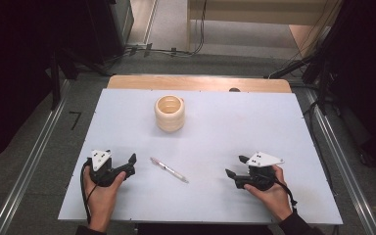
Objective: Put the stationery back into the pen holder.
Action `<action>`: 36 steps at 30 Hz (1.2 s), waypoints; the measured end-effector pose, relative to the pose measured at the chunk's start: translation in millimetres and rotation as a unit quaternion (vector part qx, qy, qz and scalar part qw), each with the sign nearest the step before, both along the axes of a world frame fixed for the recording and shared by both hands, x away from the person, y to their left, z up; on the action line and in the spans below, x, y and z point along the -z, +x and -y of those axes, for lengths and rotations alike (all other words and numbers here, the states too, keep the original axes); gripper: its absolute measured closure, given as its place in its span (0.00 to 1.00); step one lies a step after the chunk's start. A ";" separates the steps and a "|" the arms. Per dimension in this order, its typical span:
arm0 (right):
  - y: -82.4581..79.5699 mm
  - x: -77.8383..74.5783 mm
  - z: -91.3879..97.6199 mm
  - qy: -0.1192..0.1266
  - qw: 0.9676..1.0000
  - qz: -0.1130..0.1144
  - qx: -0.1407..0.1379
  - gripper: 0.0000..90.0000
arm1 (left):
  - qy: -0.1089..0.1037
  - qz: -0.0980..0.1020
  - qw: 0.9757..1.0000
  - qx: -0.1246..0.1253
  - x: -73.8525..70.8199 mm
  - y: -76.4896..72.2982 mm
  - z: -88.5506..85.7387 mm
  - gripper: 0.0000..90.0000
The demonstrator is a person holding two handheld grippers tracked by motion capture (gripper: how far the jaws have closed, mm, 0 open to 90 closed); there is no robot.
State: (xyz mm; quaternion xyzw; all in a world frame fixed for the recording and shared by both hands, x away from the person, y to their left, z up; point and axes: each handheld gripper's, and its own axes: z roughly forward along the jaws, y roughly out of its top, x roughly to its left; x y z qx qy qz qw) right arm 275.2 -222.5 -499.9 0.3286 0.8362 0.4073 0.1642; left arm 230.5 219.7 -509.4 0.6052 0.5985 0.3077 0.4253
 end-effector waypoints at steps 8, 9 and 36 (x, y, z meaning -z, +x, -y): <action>-0.2 0.7 -9.8 0.002 1.000 -0.001 -0.009 0.30 | -0.001 -0.001 1.000 -0.001 0.3 0.0 -0.1 0.09; -0.2 0.7 -9.8 0.002 1.000 -0.001 -0.009 0.30 | -0.001 -0.001 1.000 -0.001 0.3 0.0 0.0 0.09; -0.7 6.8 -46.9 -0.001 0.999 -0.010 -0.048 0.30 | -0.002 -0.002 1.000 0.001 0.9 0.1 -0.5 0.09</action>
